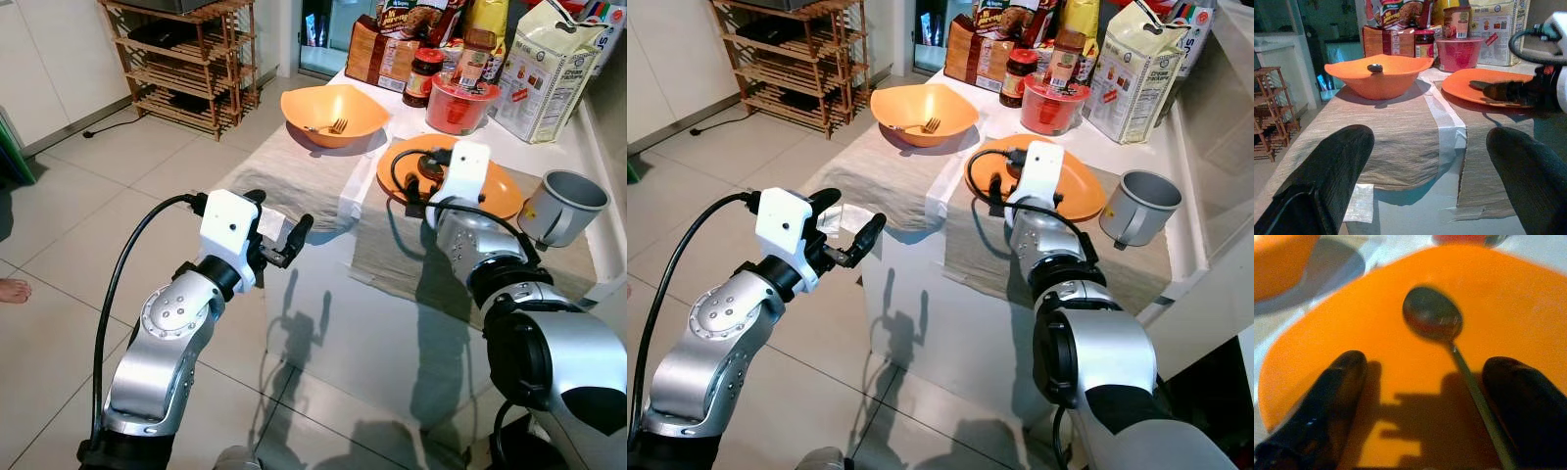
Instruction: Setting the table
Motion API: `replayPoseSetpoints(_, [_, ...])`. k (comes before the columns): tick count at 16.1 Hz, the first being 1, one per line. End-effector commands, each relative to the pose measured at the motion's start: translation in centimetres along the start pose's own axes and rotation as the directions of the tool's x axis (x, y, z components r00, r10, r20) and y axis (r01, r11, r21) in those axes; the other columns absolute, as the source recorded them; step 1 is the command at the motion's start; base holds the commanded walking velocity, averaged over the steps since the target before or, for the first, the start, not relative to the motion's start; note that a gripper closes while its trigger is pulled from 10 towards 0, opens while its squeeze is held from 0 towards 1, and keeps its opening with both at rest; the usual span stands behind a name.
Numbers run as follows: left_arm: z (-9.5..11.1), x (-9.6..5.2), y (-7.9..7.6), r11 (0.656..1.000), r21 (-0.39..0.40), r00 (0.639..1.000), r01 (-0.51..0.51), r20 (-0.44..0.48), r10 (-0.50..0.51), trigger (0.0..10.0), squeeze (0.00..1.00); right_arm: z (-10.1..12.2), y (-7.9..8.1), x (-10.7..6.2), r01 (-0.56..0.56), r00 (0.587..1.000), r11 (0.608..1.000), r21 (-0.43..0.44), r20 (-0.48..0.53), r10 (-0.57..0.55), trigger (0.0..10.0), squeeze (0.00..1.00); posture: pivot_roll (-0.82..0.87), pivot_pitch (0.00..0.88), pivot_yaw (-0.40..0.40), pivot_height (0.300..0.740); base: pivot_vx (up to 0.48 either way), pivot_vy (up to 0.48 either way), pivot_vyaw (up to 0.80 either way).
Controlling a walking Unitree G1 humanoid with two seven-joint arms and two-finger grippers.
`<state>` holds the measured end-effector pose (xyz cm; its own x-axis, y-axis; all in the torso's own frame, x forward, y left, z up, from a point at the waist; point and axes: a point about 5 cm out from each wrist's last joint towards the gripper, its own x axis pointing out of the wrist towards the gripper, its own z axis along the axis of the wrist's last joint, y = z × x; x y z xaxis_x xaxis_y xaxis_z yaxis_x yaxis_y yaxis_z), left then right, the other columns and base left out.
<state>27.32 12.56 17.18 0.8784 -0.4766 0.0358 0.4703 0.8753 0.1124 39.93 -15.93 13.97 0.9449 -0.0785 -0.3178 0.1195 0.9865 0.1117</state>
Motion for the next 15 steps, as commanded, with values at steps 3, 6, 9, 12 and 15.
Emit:
replayPoseSetpoints(3, [0.57,0.34,0.08,0.999,-0.037,1.000,-0.010,0.004,0.010,10.0,0.00,-0.65,-0.07,-0.01,0.002,0.999,1.000,-0.014,-0.048,-0.003,0.0,0.00,0.32,0.000,-0.076,0.740,0.000,0.000,0.00])
replayPoseSetpoints(6, [0.68,0.69,0.23,0.999,-0.047,1.000,-0.019,-0.008,0.019,10.0,0.00,-0.79,-0.06,-0.02,0.000,0.999,1.000,-0.020,-0.055,-0.001,0.0,0.00,0.31,0.000,-0.075,0.740,0.000,0.000,0.00])
replayPoseSetpoints(9, [0.73,0.82,0.18,0.998,-0.059,1.000,-0.019,-0.020,0.017,10.0,0.00,-0.86,0.17,-0.03,-0.007,0.999,1.000,-0.023,-0.053,0.005,0.0,0.00,0.31,0.000,-0.073,0.740,0.000,0.000,0.00])
replayPoseSetpoints(12, [0.68,0.86,0.21,0.998,-0.066,1.000,-0.020,-0.025,0.019,10.0,0.00,-0.88,0.11,-0.04,-0.010,0.999,1.000,-0.025,-0.050,0.008,0.0,0.00,0.31,0.000,-0.073,0.740,0.000,0.000,0.00])
replayPoseSetpoints(15, [0.73,0.93,0.21,0.997,-0.067,1.000,-0.022,-0.023,0.020,10.0,0.00,-0.78,-0.04,-0.03,-0.005,0.999,1.000,-0.026,-0.038,0.004,0.0,0.00,0.30,0.000,-0.071,0.740,0.000,0.000,0.00])
